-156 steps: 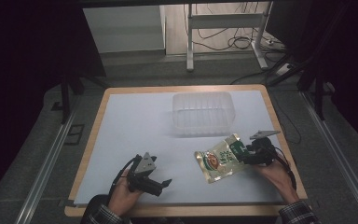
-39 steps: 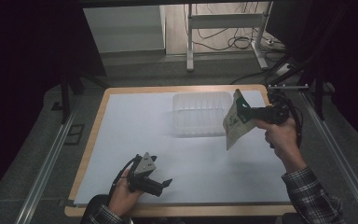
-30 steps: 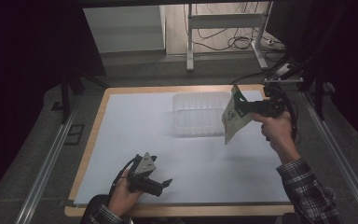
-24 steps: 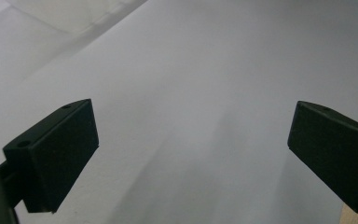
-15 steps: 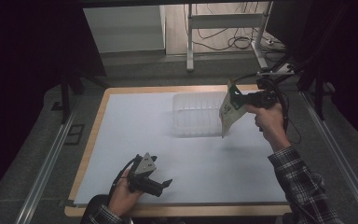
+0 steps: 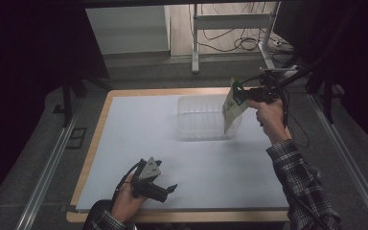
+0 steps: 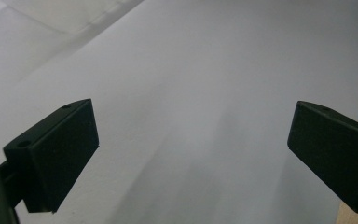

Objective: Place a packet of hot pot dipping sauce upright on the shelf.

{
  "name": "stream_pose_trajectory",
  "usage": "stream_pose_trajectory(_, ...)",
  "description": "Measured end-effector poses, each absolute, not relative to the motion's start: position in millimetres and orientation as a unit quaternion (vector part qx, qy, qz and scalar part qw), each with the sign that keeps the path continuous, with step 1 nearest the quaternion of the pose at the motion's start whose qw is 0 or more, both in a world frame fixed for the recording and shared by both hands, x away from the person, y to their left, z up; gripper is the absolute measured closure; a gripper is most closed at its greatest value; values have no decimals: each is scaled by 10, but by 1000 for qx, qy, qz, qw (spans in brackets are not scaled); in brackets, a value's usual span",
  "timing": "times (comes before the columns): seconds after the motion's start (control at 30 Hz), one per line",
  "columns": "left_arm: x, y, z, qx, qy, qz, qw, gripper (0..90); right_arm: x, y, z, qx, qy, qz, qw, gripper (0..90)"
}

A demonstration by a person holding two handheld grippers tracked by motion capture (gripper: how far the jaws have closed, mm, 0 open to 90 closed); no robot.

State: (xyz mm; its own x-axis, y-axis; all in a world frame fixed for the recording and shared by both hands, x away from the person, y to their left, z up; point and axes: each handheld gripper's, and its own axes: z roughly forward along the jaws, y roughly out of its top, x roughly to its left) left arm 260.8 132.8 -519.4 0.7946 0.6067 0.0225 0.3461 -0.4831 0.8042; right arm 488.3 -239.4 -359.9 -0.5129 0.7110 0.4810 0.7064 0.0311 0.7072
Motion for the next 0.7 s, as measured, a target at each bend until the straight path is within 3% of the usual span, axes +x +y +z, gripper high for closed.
stream_pose_trajectory(0.37,2606,1326,-5193,848,280,154,423,15,5074,-2339,-3597,500,718,483,33,892)
stream_pose_trajectory(0.7,2605,1325,-5192,848,279,153,423,15,5184,-2339,-3711,515,710,479,30,892)
